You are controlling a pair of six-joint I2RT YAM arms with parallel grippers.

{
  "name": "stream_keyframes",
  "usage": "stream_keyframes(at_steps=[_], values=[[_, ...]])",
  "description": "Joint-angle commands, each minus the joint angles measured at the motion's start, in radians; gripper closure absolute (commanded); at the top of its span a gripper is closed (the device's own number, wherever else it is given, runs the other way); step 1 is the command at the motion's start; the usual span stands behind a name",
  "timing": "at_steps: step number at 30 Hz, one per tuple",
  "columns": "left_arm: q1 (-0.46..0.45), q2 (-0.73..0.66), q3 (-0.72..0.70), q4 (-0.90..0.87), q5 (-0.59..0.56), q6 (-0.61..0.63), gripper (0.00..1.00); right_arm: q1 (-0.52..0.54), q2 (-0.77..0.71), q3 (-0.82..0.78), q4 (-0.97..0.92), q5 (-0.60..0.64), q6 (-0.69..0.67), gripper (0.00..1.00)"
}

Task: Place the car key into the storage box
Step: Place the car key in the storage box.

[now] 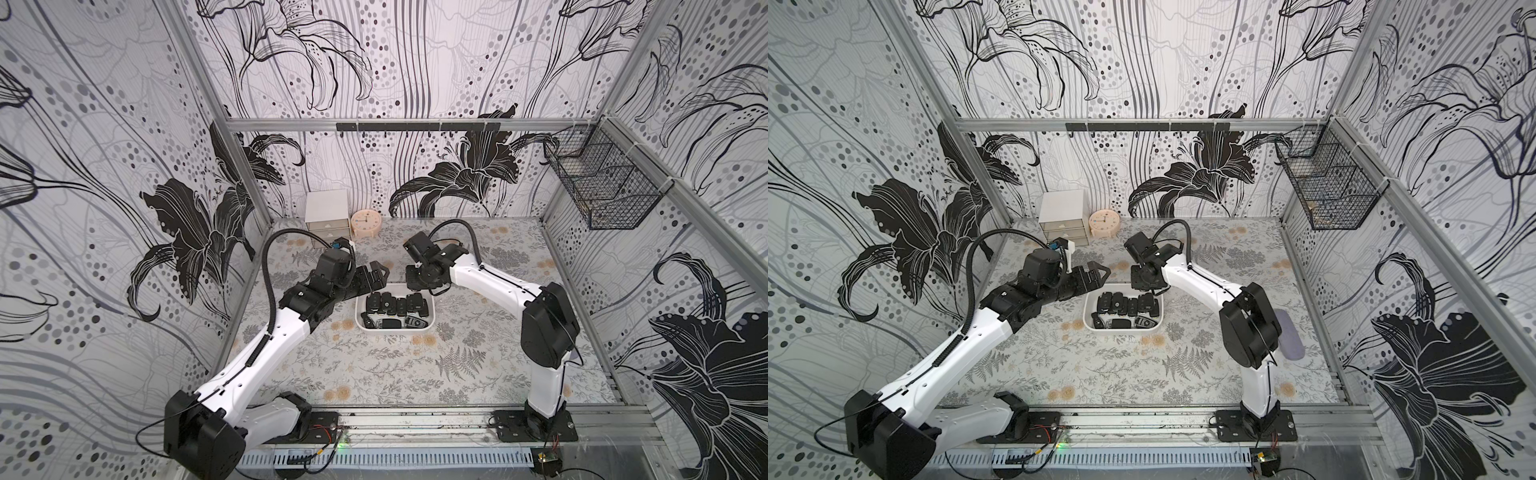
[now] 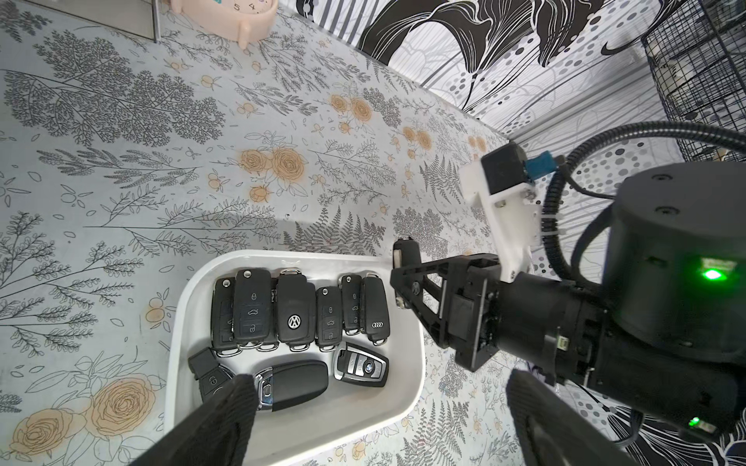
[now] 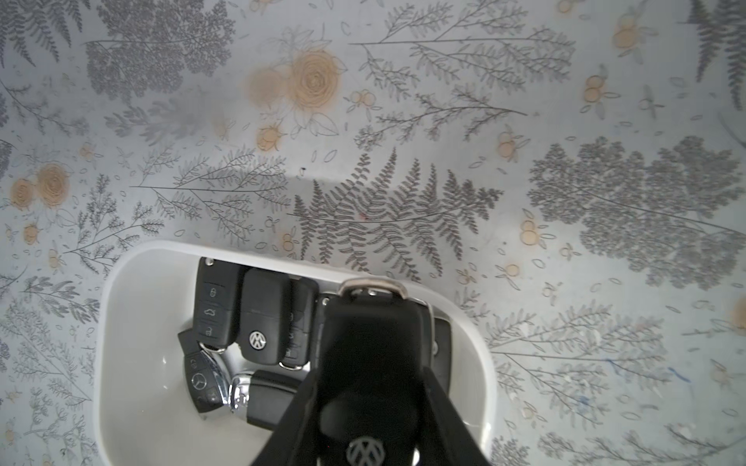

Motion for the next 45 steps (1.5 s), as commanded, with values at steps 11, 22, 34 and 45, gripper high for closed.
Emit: stream_keyframes(at_steps=[11,22,34,45], values=[[0.014,-0.122,-0.053,-0.078,-0.081,0.004,0.01,0.071,0.195,0.142,-0.007,-0.026,0.095,0.74],[0.019,-0.119,-0.053,-0.100,-0.108,0.008,0.01,0.083,0.186,0.098,-0.016,-0.011,0.120,0.74],[0.022,-0.097,-0.045,-0.087,-0.099,0.012,0.01,0.110,0.105,0.024,0.008,0.006,0.110,0.73],[0.022,-0.095,-0.039,-0.091,-0.094,0.016,0.01,0.109,0.180,0.078,-0.014,0.015,0.104,0.72]])
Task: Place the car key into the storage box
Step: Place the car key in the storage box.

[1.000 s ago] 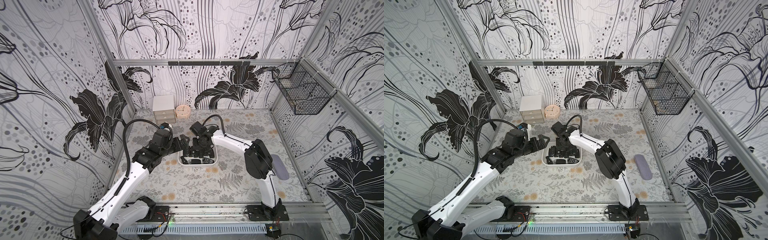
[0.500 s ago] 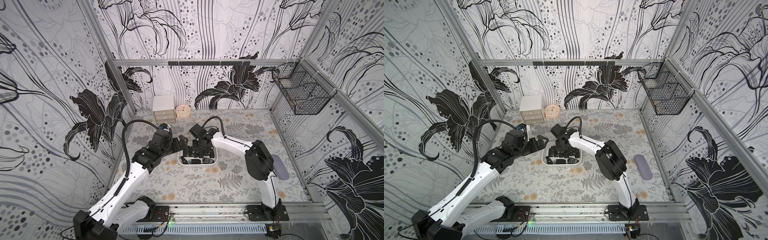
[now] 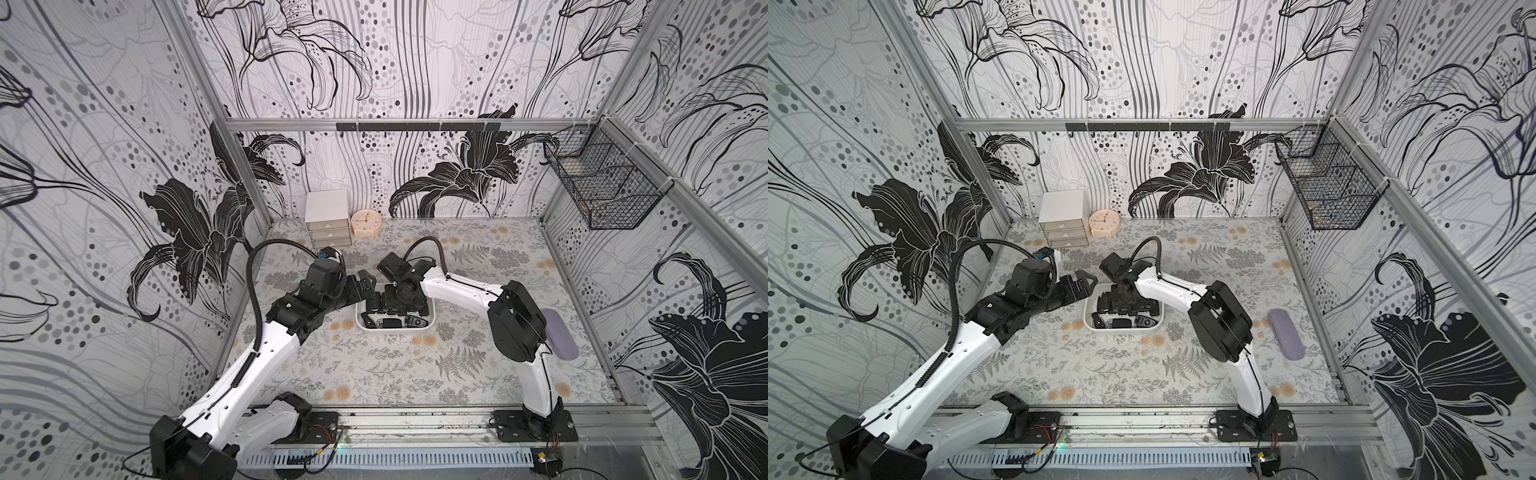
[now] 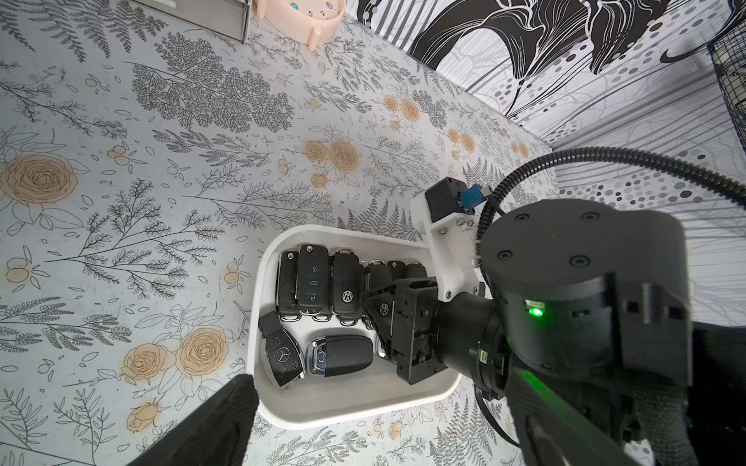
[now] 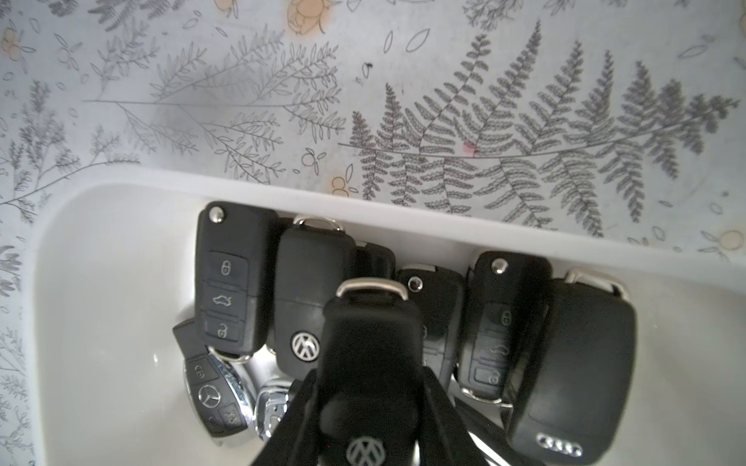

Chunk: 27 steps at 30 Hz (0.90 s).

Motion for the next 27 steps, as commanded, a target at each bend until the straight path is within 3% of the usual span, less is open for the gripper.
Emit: stream_keyframes(at_steps=[1,5,15,27], values=[[0.004,0.002,0.005,0.015,-0.004,0.015,0.01,-0.001,0.034,0.044,-0.029,0.025,0.002,0.72],[0.004,0.006,0.008,0.014,-0.002,0.019,0.01,-0.002,0.060,0.070,-0.040,0.031,-0.002,0.70],[0.008,0.023,0.012,0.000,-0.019,0.030,0.01,-0.004,0.045,0.067,-0.041,0.049,-0.013,0.52],[0.029,0.047,-0.015,0.008,-0.025,0.043,0.01,-0.006,-0.035,0.023,-0.026,0.068,-0.033,0.47]])
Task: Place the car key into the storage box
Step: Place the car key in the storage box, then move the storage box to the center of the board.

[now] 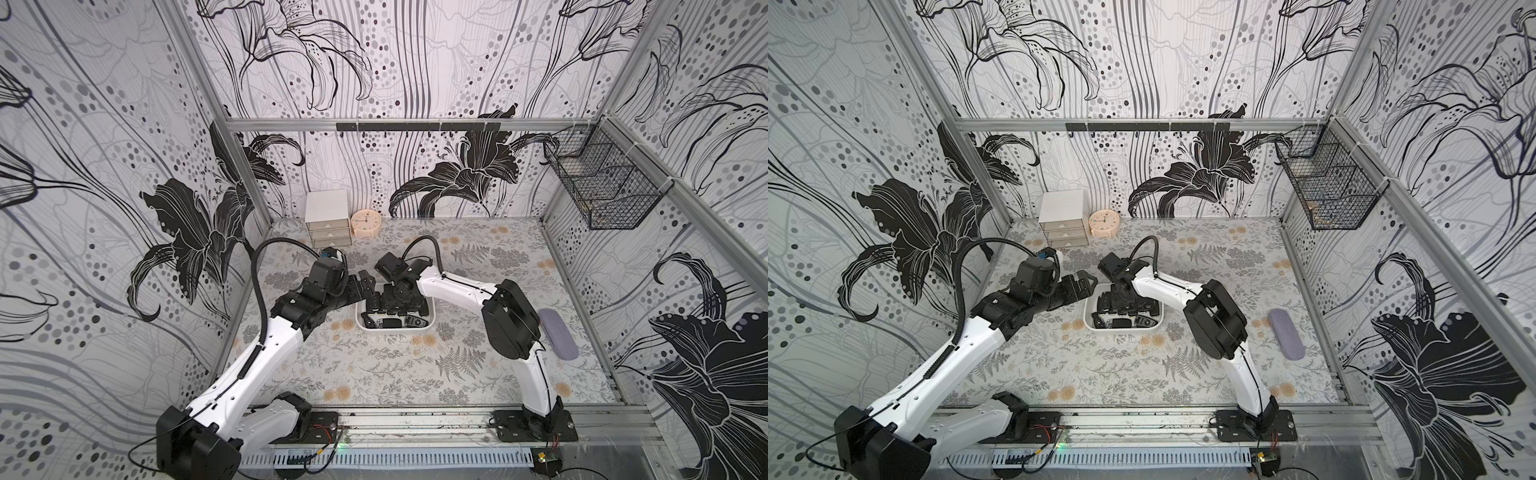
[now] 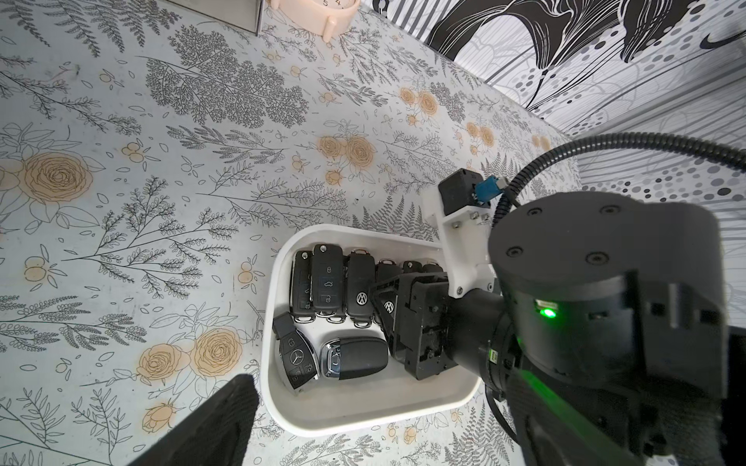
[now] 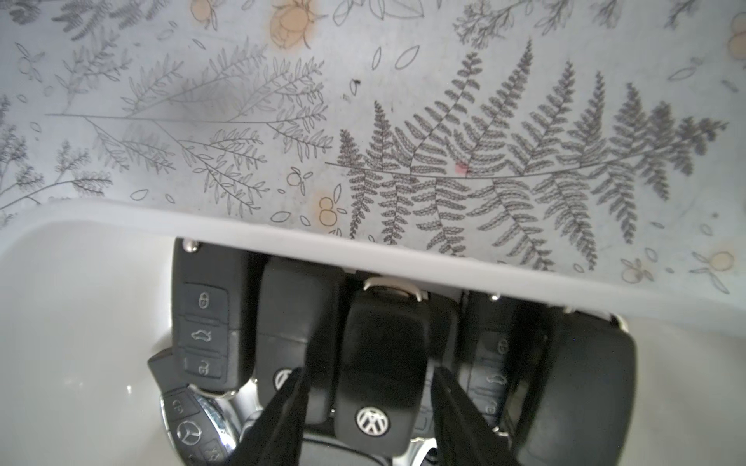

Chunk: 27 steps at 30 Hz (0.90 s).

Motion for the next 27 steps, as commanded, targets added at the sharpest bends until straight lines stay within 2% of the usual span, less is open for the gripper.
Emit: stream_keyframes(at_steps=[1,4,8,11,17,20,27], values=[[0.014,0.004,-0.014,0.009,-0.013,0.024,0.01,-0.005,-0.067,-0.011,-0.018,0.030,-0.027,0.48],[0.020,0.011,-0.017,0.010,-0.016,0.031,0.01,-0.005,-0.072,-0.013,-0.023,0.031,-0.029,0.46],[0.032,0.023,-0.034,0.002,-0.031,0.039,0.01,-0.005,-0.120,-0.046,0.009,0.024,-0.029,0.35],[0.045,0.056,-0.049,-0.019,-0.045,0.033,0.01,-0.005,-0.186,-0.090,0.058,0.023,-0.044,0.24],[0.062,0.172,-0.082,-0.017,-0.018,0.020,0.12,-0.008,-0.327,-0.183,0.095,0.092,-0.077,0.00],[0.063,0.245,-0.079,-0.014,-0.012,0.015,0.17,-0.018,-0.384,-0.227,0.093,0.121,-0.081,0.00],[0.063,0.370,-0.072,-0.011,-0.009,0.016,0.20,-0.066,-0.469,-0.315,0.092,0.160,-0.070,0.00]])
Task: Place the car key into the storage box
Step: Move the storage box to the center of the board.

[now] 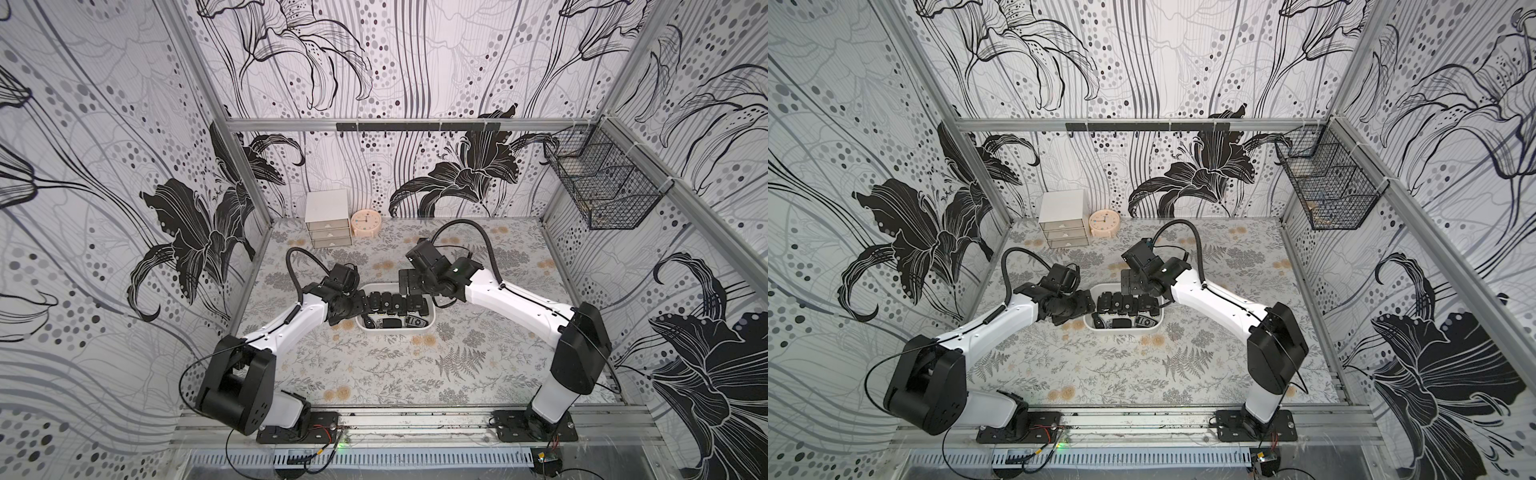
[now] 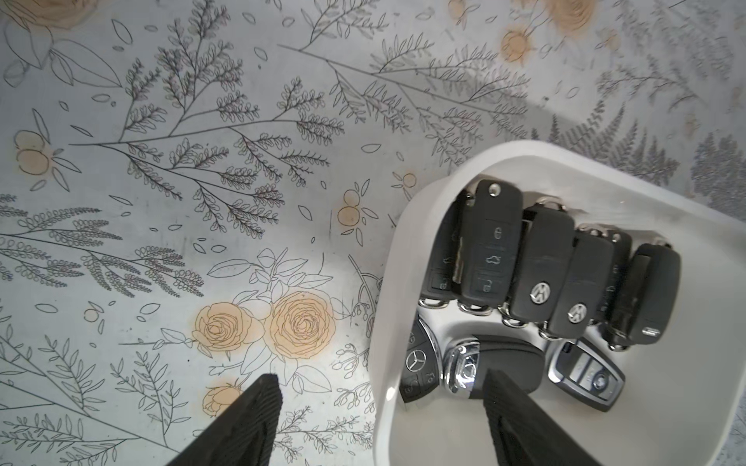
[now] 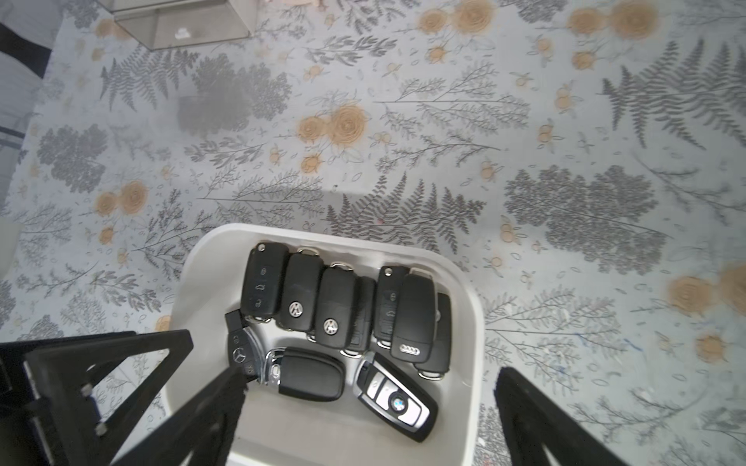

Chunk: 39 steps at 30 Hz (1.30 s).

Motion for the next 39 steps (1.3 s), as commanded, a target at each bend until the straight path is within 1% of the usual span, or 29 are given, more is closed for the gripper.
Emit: stream_keyframes(at_steps=[1,3,6,7,9,13,18,28,36,37,39], values=[[0.004,0.030,0.000,0.005,0.001,0.001,0.20,-0.030,-0.021,-0.037,-0.013,0.030,-0.005,0.00],[0.003,0.042,-0.003,0.004,-0.004,-0.002,0.21,-0.056,-0.021,-0.048,-0.031,-0.009,-0.004,0.00],[0.003,0.053,0.001,0.000,-0.008,-0.003,0.21,-0.073,0.001,-0.066,-0.054,-0.041,-0.008,0.04],[0.003,0.057,0.002,0.001,-0.009,-0.002,0.21,-0.077,0.007,-0.080,-0.050,-0.054,-0.008,0.10],[0.004,0.064,0.007,-0.006,-0.011,-0.001,0.21,-0.082,0.022,-0.104,-0.058,-0.073,0.002,0.13],[0.004,0.066,-0.002,-0.017,-0.014,-0.003,0.18,-0.091,0.031,-0.176,-0.052,-0.084,0.021,0.14],[0.001,0.061,-0.025,-0.026,-0.008,-0.014,0.17,-0.092,0.028,-0.259,-0.025,-0.108,0.028,0.15],[-0.036,0.017,-0.096,-0.033,-0.009,-0.070,0.16,-0.092,0.026,-0.348,-0.019,-0.125,0.017,0.17],[-0.079,-0.040,-0.140,-0.057,-0.022,-0.121,0.16,-0.092,-0.020,-0.442,-0.016,-0.132,0.038,0.17],[-0.083,-0.048,-0.147,-0.059,-0.022,-0.128,0.16,-0.091,-0.054,-0.455,-0.016,-0.134,0.044,0.17],[-0.094,-0.063,-0.166,-0.062,-0.021,-0.143,0.16,-0.090,-0.077,-0.490,-0.014,-0.137,0.054,0.18]])
